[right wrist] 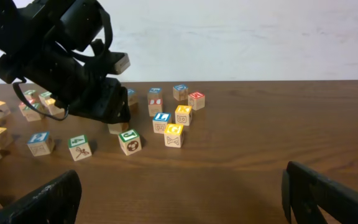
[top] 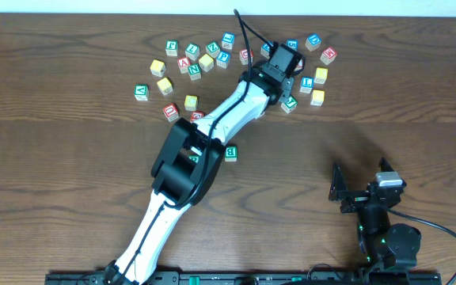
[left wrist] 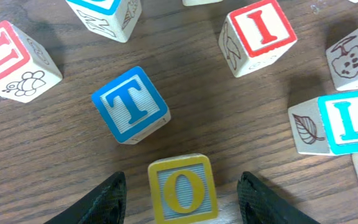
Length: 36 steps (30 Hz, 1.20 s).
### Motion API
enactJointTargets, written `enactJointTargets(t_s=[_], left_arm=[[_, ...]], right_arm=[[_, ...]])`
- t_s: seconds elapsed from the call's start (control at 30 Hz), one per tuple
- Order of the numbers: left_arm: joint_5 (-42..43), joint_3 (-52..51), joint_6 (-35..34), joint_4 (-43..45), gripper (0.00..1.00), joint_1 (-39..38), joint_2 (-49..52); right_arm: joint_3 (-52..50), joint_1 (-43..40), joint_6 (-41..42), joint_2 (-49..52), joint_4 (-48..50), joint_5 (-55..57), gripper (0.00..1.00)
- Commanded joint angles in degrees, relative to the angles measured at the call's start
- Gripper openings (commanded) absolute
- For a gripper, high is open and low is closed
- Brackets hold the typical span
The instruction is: Spell out ROBOT
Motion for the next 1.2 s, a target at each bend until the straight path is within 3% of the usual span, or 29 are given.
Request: enactJointTargets(t_s=[0.0, 0.17, 0.3, 0.47, 0.7, 0.83, 1.0, 1.17], left_arm=[[-0.57, 1.03, 0.98, 0.35, 0.57, -0.04, 1.84], [-0.61, 1.03, 0.98, 0.39, 0.56, -0.04, 2.80], [-0.85, 1.03, 1.01, 1.53, 0.40, 0.02, 2.84], [-2.95, 1.16, 0.98, 2.05, 0.30, 0.07, 1.70], [-3.80, 1.20, 0.96, -0.87, 0.25, 0.07, -6.08], [-3.78, 1.20, -1.14, -9.31, 0.24, 0.02, -14.38], [-3.76, 1.18, -7.28, -26.82, 0.24, -1.33, -24.06], [-3.50, 0.22, -14.73, -41.13, 0.20, -2.78, -27.91]], right_arm=[[-0.15, 0.22, -0.85, -0.33, -0.20, 0.07, 0.99], [-0.15, 0.22, -0.85, -0.33, -0.20, 0.07, 0.99], [-0.15, 0.22, -0.85, -0.33, -0.20, 0.07, 0.99], [-0.15, 0.22, -0.85, -0.33, -0.20, 0.07, 0.99], [-0.15, 0.22, -0.85, -0.33, -0.20, 0.07, 0.99], [-0.15, 0.22, -0.85, -0.33, -0.20, 0.07, 0.99], [-0.15, 0.22, -0.85, -0.33, -0.20, 0.07, 0.99], [-0.15, 0.22, -0.85, -0.33, -0.20, 0.07, 0.99]])
